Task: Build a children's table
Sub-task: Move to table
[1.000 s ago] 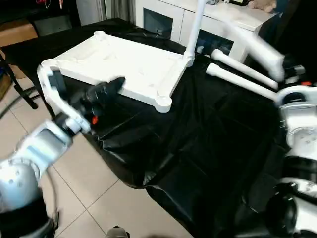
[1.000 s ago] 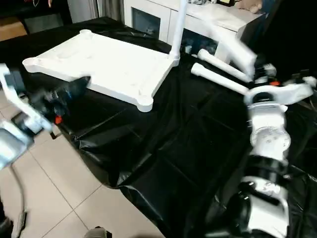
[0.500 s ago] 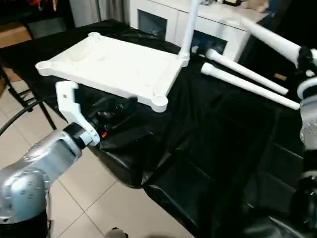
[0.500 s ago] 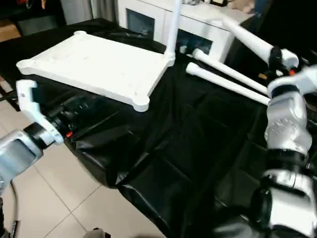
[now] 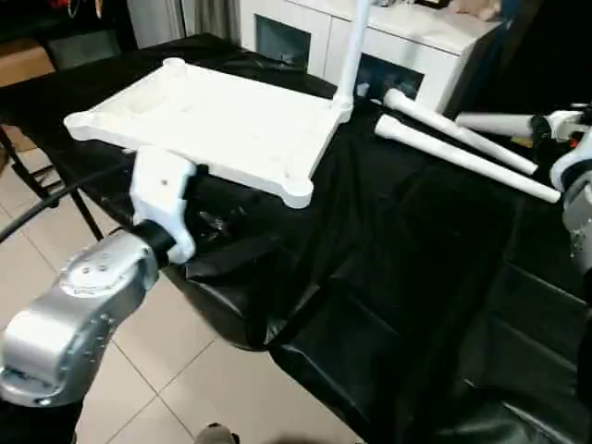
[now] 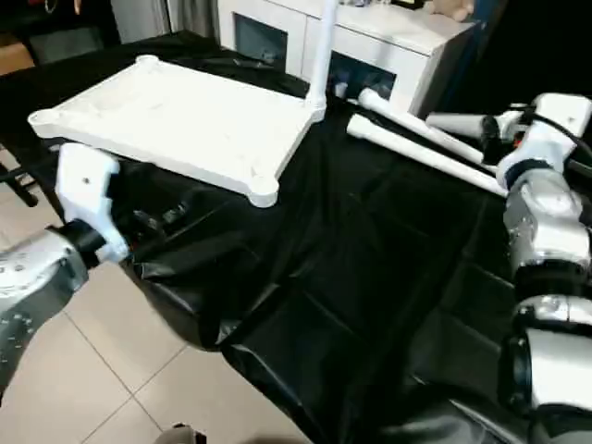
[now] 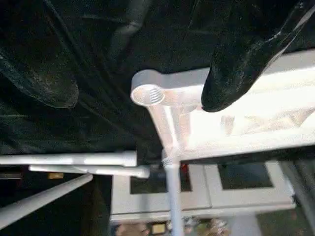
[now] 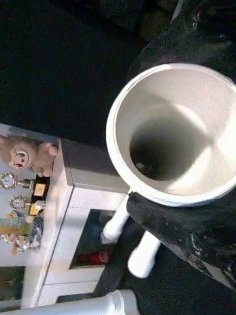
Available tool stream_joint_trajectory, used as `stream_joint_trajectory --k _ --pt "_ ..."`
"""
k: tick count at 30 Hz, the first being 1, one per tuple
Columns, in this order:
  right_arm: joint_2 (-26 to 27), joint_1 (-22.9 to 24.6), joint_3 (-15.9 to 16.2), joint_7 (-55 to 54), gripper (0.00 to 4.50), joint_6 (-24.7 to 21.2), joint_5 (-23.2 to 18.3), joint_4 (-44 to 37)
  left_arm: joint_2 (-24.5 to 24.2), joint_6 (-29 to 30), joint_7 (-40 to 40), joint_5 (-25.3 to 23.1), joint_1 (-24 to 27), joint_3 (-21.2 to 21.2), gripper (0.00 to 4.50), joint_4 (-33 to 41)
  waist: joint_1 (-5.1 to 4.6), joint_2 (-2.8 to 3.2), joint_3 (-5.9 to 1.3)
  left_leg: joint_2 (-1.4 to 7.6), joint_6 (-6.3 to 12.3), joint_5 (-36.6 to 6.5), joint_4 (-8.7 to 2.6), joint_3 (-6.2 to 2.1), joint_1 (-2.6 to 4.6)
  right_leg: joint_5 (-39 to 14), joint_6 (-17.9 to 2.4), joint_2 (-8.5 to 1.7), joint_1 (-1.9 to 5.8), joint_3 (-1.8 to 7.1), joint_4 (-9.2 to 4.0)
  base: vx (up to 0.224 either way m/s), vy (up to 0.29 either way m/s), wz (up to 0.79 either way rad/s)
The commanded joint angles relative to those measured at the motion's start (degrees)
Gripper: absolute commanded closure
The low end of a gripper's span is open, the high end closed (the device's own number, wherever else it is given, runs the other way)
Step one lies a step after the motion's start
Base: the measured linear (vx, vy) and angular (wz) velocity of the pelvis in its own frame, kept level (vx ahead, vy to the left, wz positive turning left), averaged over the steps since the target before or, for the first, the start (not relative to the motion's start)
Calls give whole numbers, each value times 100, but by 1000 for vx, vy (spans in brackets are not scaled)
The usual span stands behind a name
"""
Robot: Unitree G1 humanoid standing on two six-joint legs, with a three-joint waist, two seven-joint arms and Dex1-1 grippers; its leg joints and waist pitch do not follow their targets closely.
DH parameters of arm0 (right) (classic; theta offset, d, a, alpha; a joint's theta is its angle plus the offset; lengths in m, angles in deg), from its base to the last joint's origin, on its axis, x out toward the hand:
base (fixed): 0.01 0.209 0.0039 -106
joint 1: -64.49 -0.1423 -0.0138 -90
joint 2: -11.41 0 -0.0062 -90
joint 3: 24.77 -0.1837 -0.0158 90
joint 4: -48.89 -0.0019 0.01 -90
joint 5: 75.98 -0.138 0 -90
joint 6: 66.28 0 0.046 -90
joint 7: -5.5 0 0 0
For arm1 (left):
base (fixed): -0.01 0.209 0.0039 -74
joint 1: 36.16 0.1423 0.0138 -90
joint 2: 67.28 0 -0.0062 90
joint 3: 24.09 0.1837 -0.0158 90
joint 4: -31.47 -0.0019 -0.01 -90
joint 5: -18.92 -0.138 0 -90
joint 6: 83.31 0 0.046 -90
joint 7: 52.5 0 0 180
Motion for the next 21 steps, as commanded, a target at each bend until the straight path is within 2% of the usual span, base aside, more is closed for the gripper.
stream_joint_trajectory --k 1,4,9,14,21 --pt "-150 -125 111 154 169 63 217 133 -23 -125 108 -163 -48 133 0 -46 2 38 -480 -115 -227 -1026 -271 226 92 -119 -1099 -117 260 35 -372 0 0 0" --pt "-221 -152 255 382 170 -1 368 135 -49 -182 187 -234 -43 186 0 -98 -1 30 -478 -113 -209 -1107 -273 225 92 -200 -1132 -121 259 33 -380 0 0 0" --pt "-310 -273 291 733 170 -113 466 152 -27 -239 302 -241 -60 130 0 -149 -8 31 -481 -109 -160 -1180 -272 219 100 -251 -1196 -116 253 30 -382 0 0 0" --pt "-494 -416 320 1120 170 -381 508 107 -23 -286 403 -297 -59 108 0 -199 -5 51 -480 -101 -135 -1265 -274 216 110 -341 -1244 -122 239 30 -392 0 0 0" --pt "-891 -563 196 1819 170 -964 381 -321 -40 -281 506 -329 -49 82 0 -180 17 33 -487 -100 -63 -1142 -266 218 103 -161 -1323 -117 258 33 -382 0 0 0"
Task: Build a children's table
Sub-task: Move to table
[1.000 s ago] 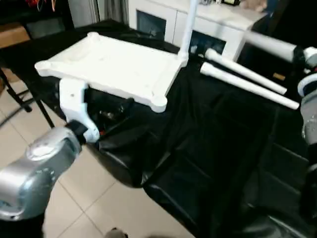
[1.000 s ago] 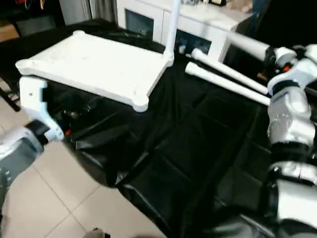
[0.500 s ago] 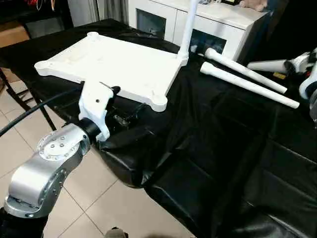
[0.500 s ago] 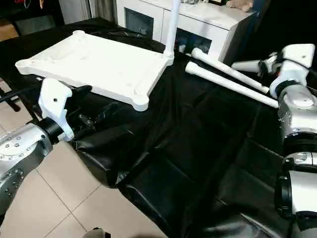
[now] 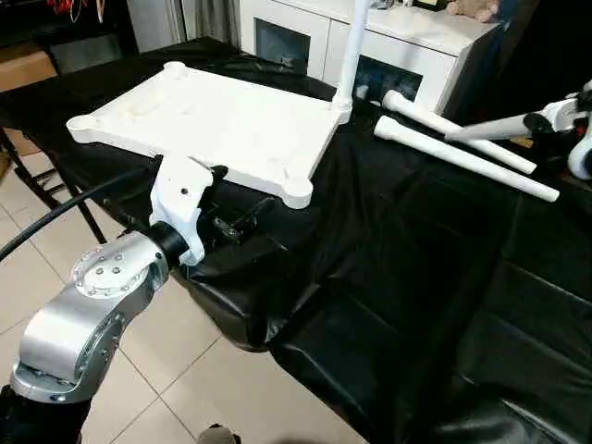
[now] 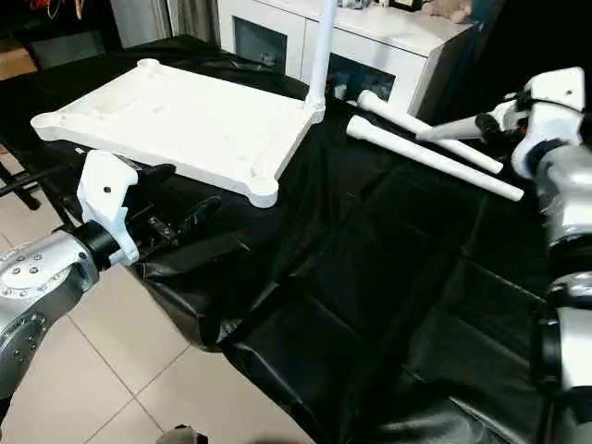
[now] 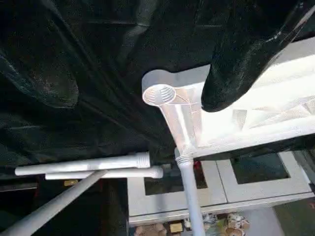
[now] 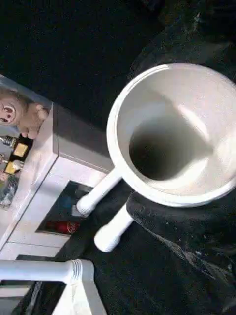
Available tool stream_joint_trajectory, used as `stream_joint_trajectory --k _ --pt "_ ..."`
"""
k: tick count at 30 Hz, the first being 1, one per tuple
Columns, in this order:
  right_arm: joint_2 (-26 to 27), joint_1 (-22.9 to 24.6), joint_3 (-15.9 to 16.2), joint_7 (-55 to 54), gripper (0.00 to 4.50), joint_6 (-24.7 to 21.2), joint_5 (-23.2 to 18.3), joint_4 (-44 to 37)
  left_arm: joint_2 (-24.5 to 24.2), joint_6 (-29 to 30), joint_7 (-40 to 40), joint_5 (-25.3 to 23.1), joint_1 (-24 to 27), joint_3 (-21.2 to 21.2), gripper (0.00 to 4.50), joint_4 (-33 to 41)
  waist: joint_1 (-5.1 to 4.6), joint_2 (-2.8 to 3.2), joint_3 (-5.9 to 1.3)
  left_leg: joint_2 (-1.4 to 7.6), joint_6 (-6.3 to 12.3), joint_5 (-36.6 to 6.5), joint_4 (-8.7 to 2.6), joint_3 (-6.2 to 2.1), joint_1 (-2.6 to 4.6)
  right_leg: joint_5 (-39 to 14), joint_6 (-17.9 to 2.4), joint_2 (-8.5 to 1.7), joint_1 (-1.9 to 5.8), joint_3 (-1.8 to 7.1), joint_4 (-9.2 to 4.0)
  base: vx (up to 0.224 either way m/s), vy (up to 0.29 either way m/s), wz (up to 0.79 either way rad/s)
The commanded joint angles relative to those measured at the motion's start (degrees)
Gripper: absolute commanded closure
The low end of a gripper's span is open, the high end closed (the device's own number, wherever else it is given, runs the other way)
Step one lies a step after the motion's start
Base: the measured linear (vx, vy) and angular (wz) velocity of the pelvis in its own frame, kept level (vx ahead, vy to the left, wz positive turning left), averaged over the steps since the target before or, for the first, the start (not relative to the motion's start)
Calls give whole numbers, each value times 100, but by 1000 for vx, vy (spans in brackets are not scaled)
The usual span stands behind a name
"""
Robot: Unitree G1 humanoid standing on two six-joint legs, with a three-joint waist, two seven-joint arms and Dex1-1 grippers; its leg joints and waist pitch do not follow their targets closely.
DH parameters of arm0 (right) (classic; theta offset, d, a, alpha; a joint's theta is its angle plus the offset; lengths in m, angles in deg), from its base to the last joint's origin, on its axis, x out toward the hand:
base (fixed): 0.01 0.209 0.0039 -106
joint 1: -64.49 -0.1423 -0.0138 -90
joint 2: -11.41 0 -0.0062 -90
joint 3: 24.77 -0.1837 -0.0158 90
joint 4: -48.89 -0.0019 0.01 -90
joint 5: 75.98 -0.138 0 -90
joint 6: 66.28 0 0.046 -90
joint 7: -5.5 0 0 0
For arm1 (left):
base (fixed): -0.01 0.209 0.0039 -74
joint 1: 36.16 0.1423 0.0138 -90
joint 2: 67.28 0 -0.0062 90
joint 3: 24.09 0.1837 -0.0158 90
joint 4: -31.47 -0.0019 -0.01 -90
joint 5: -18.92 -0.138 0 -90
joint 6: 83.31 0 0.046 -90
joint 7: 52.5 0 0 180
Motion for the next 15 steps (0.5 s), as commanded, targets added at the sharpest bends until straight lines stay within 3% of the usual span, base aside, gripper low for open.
stream_joint_trajectory --k 1,11,15 --pt "-224 -193 -133 286 170 -224 -115 -335 -46 -67 71 -75 -42 -29 0 26 6 0 -467 -97 -44 -1163 -271 215 103 -182 -1303 -116 267 33 -385 0 0 0" --pt "-744 60 163 1569 170 -1263 -132 -1281 -35 -97 240 -130 -77 -49 0 -60 5 0 -448 -84 -4 -1371 -282 207 112 -641 -1333 -139 246 34 -432 0 0 0" --pt "-795 228 190 1764 170 -1481 -171 -1543 -18 -116 283 -146 -74 -13 0 -69 7 6 -452 -78 -4 -1357 -285 203 114 -631 -1353 -146 242 35 -432 0 0 0"
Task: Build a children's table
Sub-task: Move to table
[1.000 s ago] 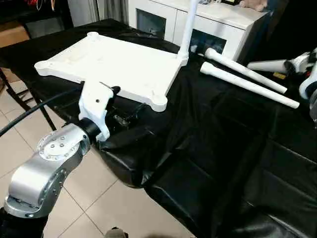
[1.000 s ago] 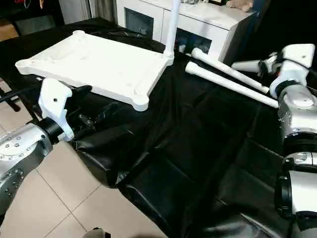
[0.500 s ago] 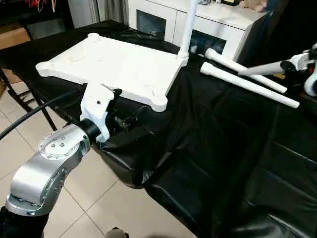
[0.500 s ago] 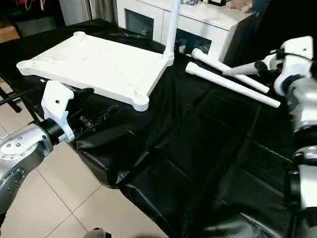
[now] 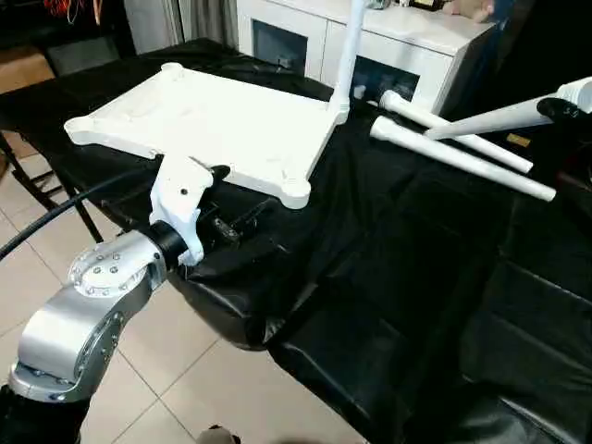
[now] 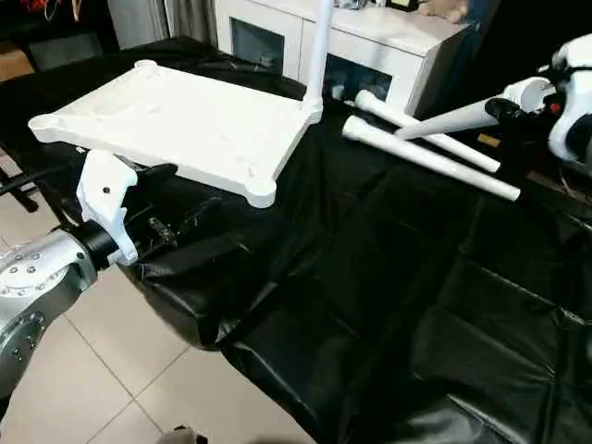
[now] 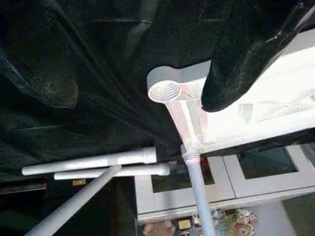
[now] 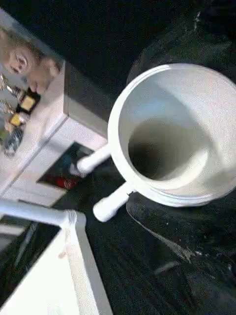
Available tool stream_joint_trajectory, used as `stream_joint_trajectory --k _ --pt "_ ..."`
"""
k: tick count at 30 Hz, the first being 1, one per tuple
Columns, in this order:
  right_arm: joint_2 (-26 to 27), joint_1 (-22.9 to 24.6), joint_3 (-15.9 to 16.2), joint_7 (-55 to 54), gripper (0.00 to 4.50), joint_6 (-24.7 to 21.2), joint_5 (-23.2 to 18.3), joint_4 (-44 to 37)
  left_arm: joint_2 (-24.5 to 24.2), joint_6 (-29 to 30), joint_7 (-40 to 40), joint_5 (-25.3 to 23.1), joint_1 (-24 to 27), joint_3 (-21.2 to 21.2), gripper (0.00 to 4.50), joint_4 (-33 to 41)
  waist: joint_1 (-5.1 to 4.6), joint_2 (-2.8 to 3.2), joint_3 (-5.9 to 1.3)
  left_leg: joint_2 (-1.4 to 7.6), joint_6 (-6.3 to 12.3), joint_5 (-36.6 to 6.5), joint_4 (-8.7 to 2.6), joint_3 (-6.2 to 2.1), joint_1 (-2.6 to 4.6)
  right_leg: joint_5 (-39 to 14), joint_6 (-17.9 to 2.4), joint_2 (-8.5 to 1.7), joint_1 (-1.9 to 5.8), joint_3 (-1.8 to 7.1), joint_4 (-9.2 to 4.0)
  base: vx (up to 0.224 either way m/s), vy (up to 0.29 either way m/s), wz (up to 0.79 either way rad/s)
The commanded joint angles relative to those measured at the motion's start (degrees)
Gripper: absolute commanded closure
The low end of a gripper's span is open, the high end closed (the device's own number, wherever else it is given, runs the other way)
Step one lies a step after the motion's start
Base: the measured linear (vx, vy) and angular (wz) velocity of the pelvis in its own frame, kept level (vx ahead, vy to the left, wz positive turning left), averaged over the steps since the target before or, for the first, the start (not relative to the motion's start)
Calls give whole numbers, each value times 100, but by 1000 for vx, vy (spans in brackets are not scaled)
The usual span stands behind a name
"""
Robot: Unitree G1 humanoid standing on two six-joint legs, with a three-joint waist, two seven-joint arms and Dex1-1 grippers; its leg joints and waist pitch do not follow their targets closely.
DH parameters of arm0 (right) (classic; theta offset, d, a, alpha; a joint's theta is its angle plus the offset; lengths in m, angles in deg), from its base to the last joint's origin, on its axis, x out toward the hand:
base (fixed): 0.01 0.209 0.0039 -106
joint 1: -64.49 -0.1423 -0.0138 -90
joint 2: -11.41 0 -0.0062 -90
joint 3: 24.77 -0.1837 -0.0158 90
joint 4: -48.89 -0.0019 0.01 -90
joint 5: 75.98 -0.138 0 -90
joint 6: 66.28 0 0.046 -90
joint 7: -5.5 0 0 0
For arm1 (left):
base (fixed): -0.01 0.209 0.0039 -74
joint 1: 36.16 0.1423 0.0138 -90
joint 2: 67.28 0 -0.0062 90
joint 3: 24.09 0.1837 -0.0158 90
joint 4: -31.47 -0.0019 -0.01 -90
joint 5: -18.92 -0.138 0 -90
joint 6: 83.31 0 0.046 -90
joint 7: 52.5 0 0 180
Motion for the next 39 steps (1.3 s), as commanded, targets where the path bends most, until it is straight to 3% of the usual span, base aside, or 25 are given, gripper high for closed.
stream_joint_trajectory --k 1,7,12,15,17,19,22,23,26,27,28,31,34,35,39 --pt "-84 107 52 109 170 -122 -37 -163 -15 -48 55 -56 -66 18 0 -41 22 -6 -445 -76 -8 -1351 -288 203 107 -629 -1345 -152 236 37 -433 0 0 0" --pt "30 -161 -525 -468 170 -81 -225 -125 7 -78 70 -114 -92 -1 0 -86 23 6 -449 -80 -43 -1366 -285 203 119 -687 -1354 -152 223 33 -435 0 0 0" --pt "80 -95 -774 -874 170 -56 -200 -145 117 -83 44 -172 -69 90 0 -81 26 10 -456 -84 -78 -1348 -281 203 121 -638 -1319 -148 224 31 -428 0 0 0" --pt "225 147 -1133 -1265 170 88 -382 -248 339 -174 -43 -318 -4 374 0 -179 30 -34 -456 -84 -58 -1295 -285 216 116 -573 -1285 -152 236 35 -440 0 0 0" --pt "325 255 -1342 -1426 170 173 -478 -310 442 -258 -95 -455 17 528 0 -291 34 -18 -460 -88 -52 -1283 -284 216 109 -616 -1240 -159 234 35 -444 0 0 0" --pt "464 446 -1828 -2138 170 435 -533 -445 534 -345 -145 -647 39 770 0 -403 36 -67 -468 -87 -33 -1139 -289 226 105 -539 -1166 -162 244 41 -454 0 0 0" --pt "498 596 -2221 -2811 170 536 -501 -438 581 -374 -149 -717 48 875 0 -419 40 -57 -481 -93 -70 -1037 -278 233 120 -443 -1110 -149 243 40 -433 0 0 0" --pt "473 929 -2513 -3289 170 634 -378 -462 654 -374 -155 -733 52 916 0 -418 44 -38 -471 -95 -105 -1046 -282 235 125 -458 -1065 -142 235 44 -443 0 0 0" --pt "488 1229 -2657 -3555 170 769 -254 -531 714 -395 -146 -744 54 942 0 -450 78 -53 -473 -102 -146 -1091 -282 241 125 -528 -956 -139 243 43 -458 0 0 0" --pt "608 1427 -2769 -3627 170 756 -311 -593 796 -484 -145 -812 32 991 0 -571 72 51 -471 -111 -172 -1151 -283 218 128 -580 -933 -138 237 33 -439 0 0 0" --pt "665 1498 -2809 -3644 170 752 -341 -622 829 -527 -146 -846 20 1014 0 -629 31 -10 -448 -123 -142 -1327 -286 241 126 -777 -859 -124 223 33 -510 0 0 0" --pt "1078 1790 -2824 -3388 171 910 -579 -998 1035 -797 -217 -982 -101 1097 0 -969 -50 5 -457 -139 -66 -1538 -294 240 104 -1326 -694 -145 213 27 -572 0 0 0" --pt "1498 1868 -3024 -3044 171 696 -1242 -1350 1161 -902 -253 -1011 -167 1097 0 -1111 -170 -4 -494 -140 -20 -1484 -300 212 46 -1405 -657 -145 237 -4 -546 0 0 0" --pt "1614 1951 -3025 -2808 171 564 -1494 -1537 1178 -917 -250 -1033 -170 1095 0 -1130 -180 24 -487 -144 39 -1527 -293 227 71 -1462 -633 -134 202 7 -571 0 0 0" --pt "1700 2023 -3117 -2479 172 330 -1865 -1772 1190 -953 -221 -1088 -127 1086 0 -1134 -194 35 -476 -130 62 -1633 -287 240 107 -1792 -650 -129 139 8 -616 0 0 0"
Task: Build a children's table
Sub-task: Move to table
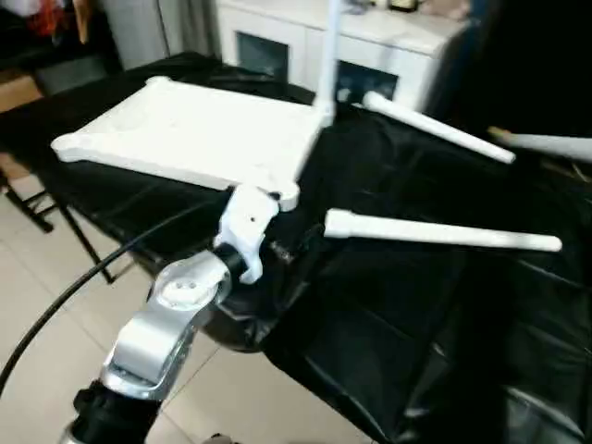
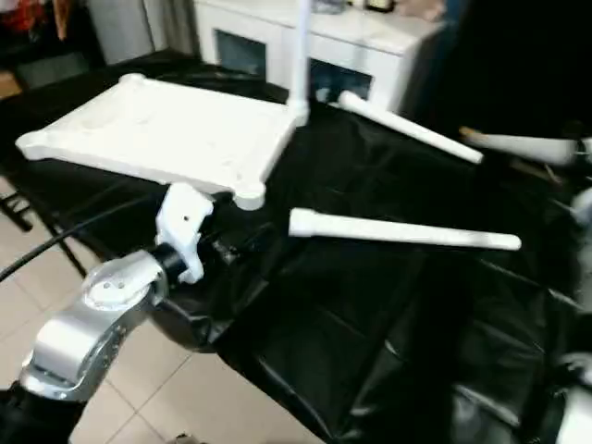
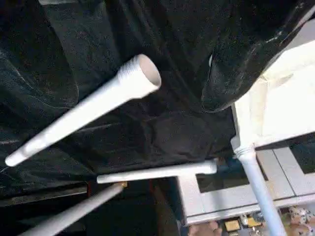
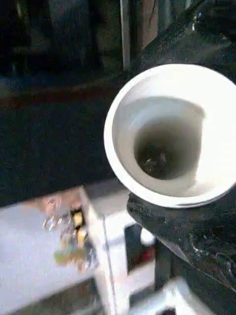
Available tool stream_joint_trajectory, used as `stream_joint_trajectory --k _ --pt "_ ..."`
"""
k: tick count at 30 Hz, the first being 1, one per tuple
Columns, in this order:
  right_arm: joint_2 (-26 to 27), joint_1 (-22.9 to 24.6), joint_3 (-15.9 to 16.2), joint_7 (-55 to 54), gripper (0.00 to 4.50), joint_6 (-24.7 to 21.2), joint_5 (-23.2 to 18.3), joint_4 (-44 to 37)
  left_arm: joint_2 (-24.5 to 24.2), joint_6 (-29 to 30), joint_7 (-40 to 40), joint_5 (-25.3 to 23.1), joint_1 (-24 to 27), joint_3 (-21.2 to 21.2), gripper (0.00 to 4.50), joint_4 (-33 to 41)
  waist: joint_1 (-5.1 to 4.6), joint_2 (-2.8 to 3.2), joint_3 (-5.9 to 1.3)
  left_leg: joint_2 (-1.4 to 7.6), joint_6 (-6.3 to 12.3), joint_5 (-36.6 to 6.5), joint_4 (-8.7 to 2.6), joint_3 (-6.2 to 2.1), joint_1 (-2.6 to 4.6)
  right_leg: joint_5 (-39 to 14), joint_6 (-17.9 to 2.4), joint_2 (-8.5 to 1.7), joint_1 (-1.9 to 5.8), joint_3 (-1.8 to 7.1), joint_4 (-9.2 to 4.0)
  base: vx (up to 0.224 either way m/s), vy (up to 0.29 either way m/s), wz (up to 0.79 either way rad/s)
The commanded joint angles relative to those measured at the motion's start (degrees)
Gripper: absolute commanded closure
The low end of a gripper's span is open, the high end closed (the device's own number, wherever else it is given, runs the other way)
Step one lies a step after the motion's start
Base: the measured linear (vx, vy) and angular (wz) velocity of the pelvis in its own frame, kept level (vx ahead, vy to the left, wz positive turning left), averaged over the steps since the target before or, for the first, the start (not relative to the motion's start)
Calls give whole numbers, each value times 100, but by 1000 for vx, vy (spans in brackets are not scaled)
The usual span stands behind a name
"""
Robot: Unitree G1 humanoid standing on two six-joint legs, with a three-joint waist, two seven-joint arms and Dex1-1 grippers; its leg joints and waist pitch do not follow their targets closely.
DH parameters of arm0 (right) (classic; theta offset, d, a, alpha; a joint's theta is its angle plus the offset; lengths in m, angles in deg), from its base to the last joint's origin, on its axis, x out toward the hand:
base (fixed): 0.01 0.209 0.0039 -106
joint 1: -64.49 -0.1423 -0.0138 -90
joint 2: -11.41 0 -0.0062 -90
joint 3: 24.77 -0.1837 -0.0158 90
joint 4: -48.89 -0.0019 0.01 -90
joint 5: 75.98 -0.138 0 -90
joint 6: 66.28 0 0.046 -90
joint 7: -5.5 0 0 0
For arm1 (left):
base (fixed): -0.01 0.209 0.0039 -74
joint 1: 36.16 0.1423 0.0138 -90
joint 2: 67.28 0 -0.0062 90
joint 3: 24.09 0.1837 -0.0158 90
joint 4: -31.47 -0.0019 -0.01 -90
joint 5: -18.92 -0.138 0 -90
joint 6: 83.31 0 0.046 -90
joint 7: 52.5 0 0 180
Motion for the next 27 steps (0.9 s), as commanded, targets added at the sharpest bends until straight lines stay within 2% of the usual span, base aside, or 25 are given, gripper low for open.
stream_joint_trajectory --k 1,2,4,5,7,8,10,11,12,15,16,17,18,19,20,21,22,23,27 --pt "-7 -61 -140 135 172 -119 -240 -284 -3 -45 -13 -100 0 -23 0 -45 31 -122 -374 -125 35 -1690 -287 179 107 -1955 -703 -119 191 -14 -615 0 0 0" --pt "16 -50 -201 198 173 -146 -323 -341 22 -94 2 -135 15 -16 0 -81 40 -140 -369 -120 26 -1731 -292 183 113 -2028 -694 -121 173 -15 -633 0 0 0" --pt "39 -46 -292 266 173 -194 -450 -398 74 -186 14 -222 28 67 0 -160 59 -132 -375 -117 25 -1773 -290 184 119 -2094 -667 -127 163 -16 -633 0 0 0" --pt "58 -38 -362 282 173 -302 -639 -465 120 -238 10 -275 30 129 0 -212 66 -169 -373 -120 32 -1767 -295 194 114 -2135 -638 -129 163 -25 -635 0 0 0" --pt "56 -21 -360 340 173 -385 -732 -513 134 -258 11 -296 28 156 0 -227 68 -161 -376 -121 66 -1765 -294 201 118 -2142 -614 -136 152 -36 -644 0 0 0" --pt "78 53 -288 618 173 -780 -1039 -676 189 -264 22 -218 40 117 0 -231 73 -165 -383 -123 84 -1726 -304 200 102 -2115 -598 -148 169 -46 -638 0 0 0" --pt "94 111 -208 737 173 -872 -1087 -761 211 -250 12 -175 46 75 0 -227 80 -161 -390 -110 135 -1675 -316 190 85 -2008 -627 -168 177 -46 -625 0 0 0" --pt "151 226 -20 915 173 -1046 -1153 -946 259 -225 -1 -68 54 -47 0 -216 64 -159 -384 -115 121 -1644 -329 183 48 -1988 -647 -173 198 -52 -620 0 0 0" --pt "177 260 39 963 173 -1104 -1178 -1013 278 -219 1 -27 57 -94 0 -212 81 -155 -387 -113 116 -1642 -327 187 58 -1985 -646 -181 193 -48 -627 0 0 0" --pt "357 294 178 1050 173 -1252 -1347 -1253 561 -57 -90 424 -5 -457 0 -114 64 -167 -392 -117 113 -1607 -322 191 54 -1972 -707 -189 189 -40 -626 0 0 0" --pt "594 263 273 1029 173 -1390 -1562 -1453 1024 247 -234 1248 -178 -983 0 60 76 -173 -399 -128 71 -1543 -286 221 79 -1887 -800 -204 178 -22 -576 0 0 0" --pt "795 208 316 955 173 -1490 -1741 -1548 1410 459 -409 1965 -379 -1419 0 167 80 -187 -394 -126 78 -1497 -283 229 72 -1818 -902 -200 186 -18 -594 0 0 0" --pt "798 207 317 954 173 -1494 -1746 -1550 1417 460 -415 1978 -384 -1426 0 168 105 -176 -400 -125 83 -1485 -290 213 75 -1804 -935 -204 182 -27 -597 0 0 0" --pt "909 191 335 950 173 -1611 -1890 -1627 1625 474 -586 2384 -539 -1639 0 184 103 -190 -398 -113 106 -1530 -297 205 89 -1783 -924 -183 173 -35 -589 0 0 0" --pt "909 191 335 950 173 -1611 -1890 -1627 1625 474 -586 2384 -539 -1639 0 184 103 -190 -398 -113 106 -1530 -297 205 89 -1783 -924 -183 173 -35 -589 0 0 0" --pt "1026 167 337 927 173 -1702 -2027 -1681 1737 476 -701 2616 -654 -1751 0 172 114 -214 -387 -116 122 -1550 -302 209 79 -1796 -860 -178 185 -37 -598 0 0 0" --pt "1257 152 408 931 173 -1894 -2246 -1842 1988 418 -1095 2945 -953 -2050 0 -61 127 -234 -380 -117 135 -1523 -301 221 71 -1798 -809 -173 181 -29 -610 0 0 0" --pt "1371 156 488 937 173 -1971 -2316 -1945 2114 399 -1328 3082 -1137 -2246 0 -272 141 -221 -385 -129 123 -1469 -307 217 66 -1829 -728 -169 190 -25 -619 0 0 0" --pt "1560 166 622 919 174 -2079 -2429 -2174 2293 440 -1502 3207 -1441 -2577 0 -578 186 -233 -396 -117 47 -1318 -331 203 59 -1798 -534 -183 209 -18 -627 0 0 0"
